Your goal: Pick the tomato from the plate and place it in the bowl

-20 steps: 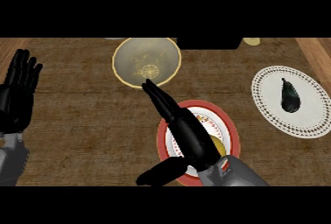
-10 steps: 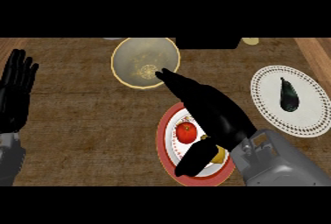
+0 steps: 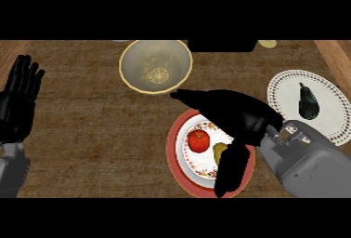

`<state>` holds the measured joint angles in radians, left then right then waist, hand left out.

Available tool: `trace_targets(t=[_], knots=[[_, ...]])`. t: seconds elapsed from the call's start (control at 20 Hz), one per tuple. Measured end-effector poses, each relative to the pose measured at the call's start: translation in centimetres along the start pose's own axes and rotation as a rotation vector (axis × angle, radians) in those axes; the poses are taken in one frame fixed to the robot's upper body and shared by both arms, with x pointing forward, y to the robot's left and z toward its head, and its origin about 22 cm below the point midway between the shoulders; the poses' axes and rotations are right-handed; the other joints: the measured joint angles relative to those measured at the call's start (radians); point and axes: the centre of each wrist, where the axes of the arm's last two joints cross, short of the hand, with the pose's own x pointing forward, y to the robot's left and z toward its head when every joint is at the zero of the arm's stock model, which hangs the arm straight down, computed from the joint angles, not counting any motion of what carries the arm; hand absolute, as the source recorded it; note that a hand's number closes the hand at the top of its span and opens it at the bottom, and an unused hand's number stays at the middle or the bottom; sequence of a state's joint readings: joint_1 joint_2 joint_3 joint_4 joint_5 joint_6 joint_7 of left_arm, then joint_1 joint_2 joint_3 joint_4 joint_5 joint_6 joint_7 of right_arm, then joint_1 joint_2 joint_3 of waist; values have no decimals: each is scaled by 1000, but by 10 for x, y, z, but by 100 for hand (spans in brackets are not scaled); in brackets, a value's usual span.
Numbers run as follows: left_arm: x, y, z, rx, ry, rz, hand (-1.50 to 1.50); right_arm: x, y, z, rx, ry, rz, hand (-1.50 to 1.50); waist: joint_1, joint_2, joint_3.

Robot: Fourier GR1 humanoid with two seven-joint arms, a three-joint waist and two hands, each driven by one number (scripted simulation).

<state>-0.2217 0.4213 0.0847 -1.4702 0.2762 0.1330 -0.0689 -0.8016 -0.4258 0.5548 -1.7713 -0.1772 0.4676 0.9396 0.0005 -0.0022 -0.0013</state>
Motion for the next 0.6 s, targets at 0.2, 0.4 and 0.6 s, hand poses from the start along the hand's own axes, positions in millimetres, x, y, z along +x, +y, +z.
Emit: trace_targets(t=[0.2,0.4,0.6], knots=[[8,4,-5,7,-1,-1,0,-8,-1,-3,43,28,15,-150,1,0,0],[4,-2,-6,3,-4,1,0,-19,6,-16,76,60,30,-150,1,2,1],[1,0,-4,2,-2,-3,0,-27,13,-23,96,83,32,-150,2,2,1]])
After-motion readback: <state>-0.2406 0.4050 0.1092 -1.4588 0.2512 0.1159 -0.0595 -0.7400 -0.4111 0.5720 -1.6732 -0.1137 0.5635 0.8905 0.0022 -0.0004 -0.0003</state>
